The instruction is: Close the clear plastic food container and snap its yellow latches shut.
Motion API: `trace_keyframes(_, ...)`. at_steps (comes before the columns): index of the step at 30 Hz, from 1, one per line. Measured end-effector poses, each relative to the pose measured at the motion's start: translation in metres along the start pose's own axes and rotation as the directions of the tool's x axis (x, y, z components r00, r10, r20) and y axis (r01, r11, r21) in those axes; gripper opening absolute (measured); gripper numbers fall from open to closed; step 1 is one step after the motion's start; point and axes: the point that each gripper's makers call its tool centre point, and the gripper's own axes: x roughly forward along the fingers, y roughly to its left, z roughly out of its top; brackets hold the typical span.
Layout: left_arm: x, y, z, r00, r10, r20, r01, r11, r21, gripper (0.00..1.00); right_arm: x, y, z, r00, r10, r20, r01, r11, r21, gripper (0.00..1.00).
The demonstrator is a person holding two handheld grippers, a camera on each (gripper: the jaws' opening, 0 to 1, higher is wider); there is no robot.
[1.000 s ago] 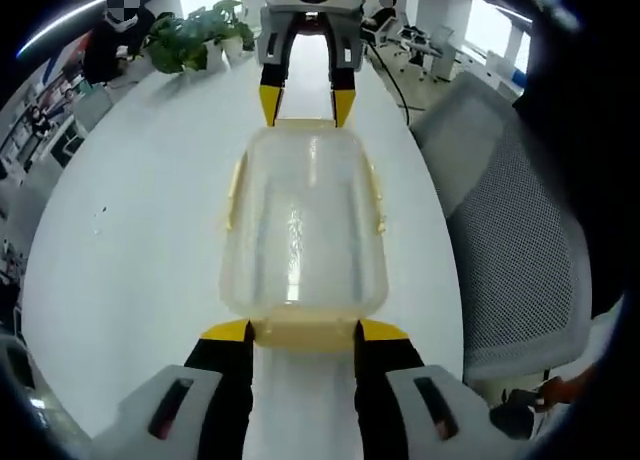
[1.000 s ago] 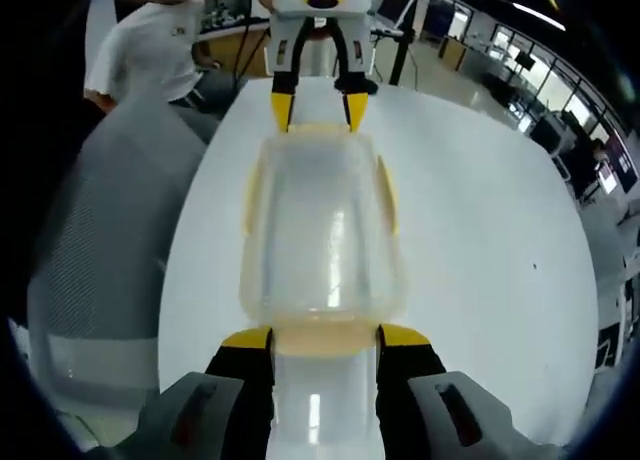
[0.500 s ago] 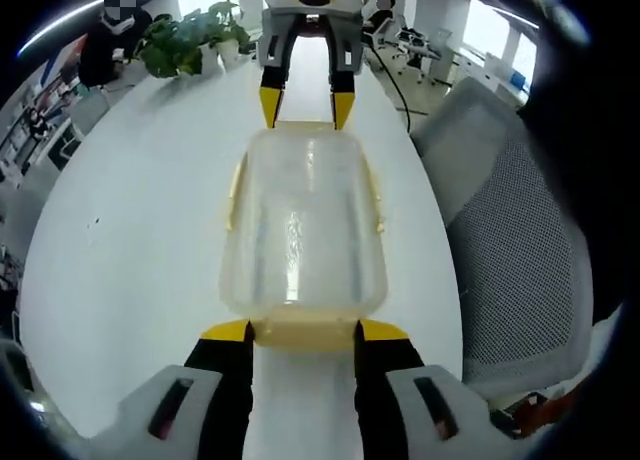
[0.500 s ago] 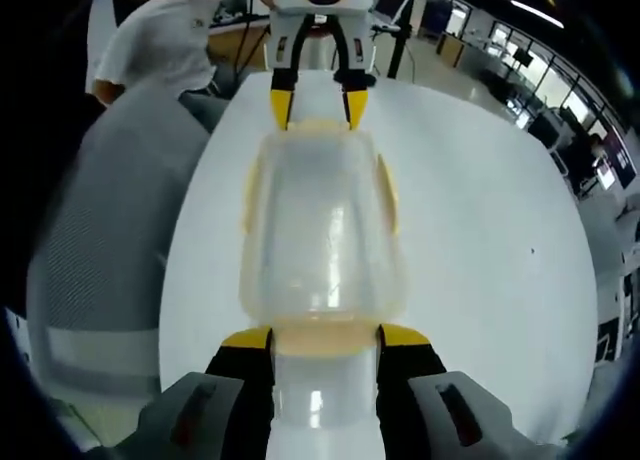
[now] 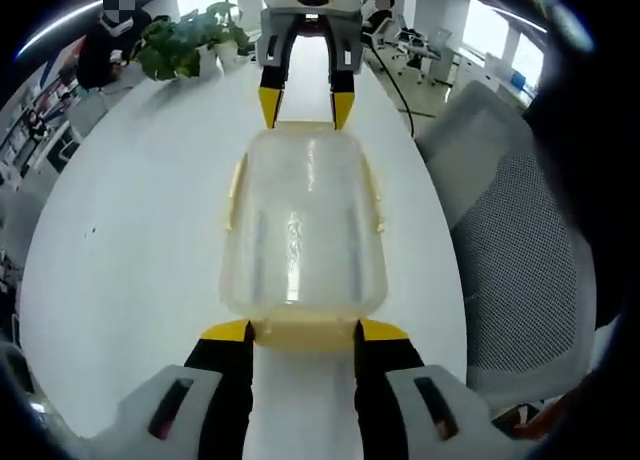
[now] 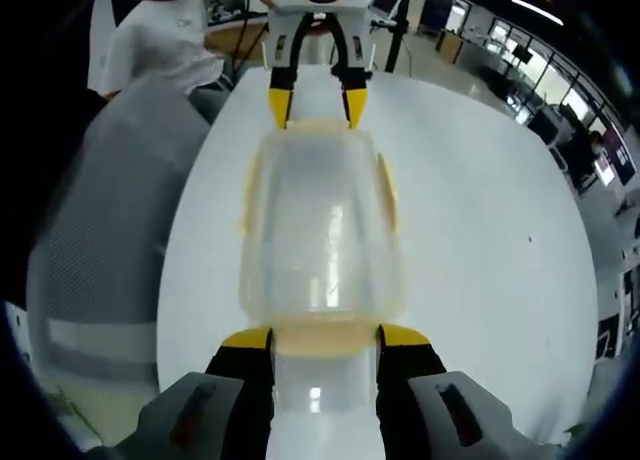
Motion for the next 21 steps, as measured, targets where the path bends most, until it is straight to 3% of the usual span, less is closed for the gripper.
trace_keyframes(21,0.015,-0.002,0.020,1.000,-0.008,0.009,0.008,1.000,0.007,0.38,-0.007,0.002,-0.025,1.000,-0.002,-0.018,0.002,1.000,0.016,0.38)
